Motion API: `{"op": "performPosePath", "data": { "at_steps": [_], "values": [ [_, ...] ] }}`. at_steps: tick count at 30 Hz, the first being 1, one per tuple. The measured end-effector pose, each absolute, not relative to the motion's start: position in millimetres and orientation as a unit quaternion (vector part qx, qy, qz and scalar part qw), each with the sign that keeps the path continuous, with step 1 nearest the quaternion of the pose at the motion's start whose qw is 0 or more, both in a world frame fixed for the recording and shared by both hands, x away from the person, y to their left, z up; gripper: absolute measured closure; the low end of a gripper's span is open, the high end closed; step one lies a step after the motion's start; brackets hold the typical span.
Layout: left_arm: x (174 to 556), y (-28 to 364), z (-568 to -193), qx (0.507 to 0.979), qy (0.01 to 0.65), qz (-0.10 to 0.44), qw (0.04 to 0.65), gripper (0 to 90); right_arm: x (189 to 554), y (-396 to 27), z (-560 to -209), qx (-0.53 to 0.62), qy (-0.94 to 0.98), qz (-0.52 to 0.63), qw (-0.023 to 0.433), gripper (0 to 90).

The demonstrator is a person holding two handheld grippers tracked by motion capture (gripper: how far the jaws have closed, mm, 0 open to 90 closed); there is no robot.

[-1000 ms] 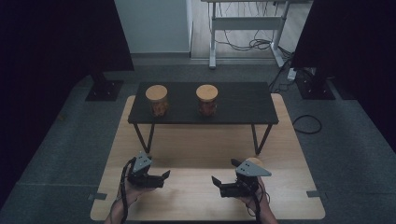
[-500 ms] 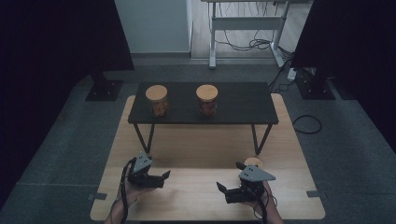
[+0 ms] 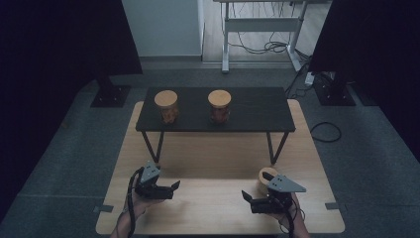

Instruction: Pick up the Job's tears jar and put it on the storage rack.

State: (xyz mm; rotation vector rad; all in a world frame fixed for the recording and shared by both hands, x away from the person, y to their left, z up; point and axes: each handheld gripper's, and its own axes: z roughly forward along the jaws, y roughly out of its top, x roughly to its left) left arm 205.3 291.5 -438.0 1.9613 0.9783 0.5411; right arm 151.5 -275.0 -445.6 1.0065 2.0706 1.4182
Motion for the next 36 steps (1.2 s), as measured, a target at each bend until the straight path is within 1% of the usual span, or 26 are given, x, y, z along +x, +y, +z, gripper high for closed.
{"op": "performPosePath", "data": {
  "at_steps": [17, 26, 36],
  "values": [
    [205, 292, -438, 0.782, 0.397, 0.217, 0.428, 4.0, 147, -295, -449, 0.382, 0.746, 0.497, 0.225, 2.7],
    [205, 291, -438, 0.784, 0.395, 0.214, 0.429, 4.0, 144, -300, -451, 0.391, 0.744, 0.490, 0.230, 2.7],
    [206, 291, -439, 0.784, 0.396, 0.215, 0.428, 4.0, 149, -303, -456, 0.408, 0.743, 0.477, 0.231, 2.1]
  ]
}}
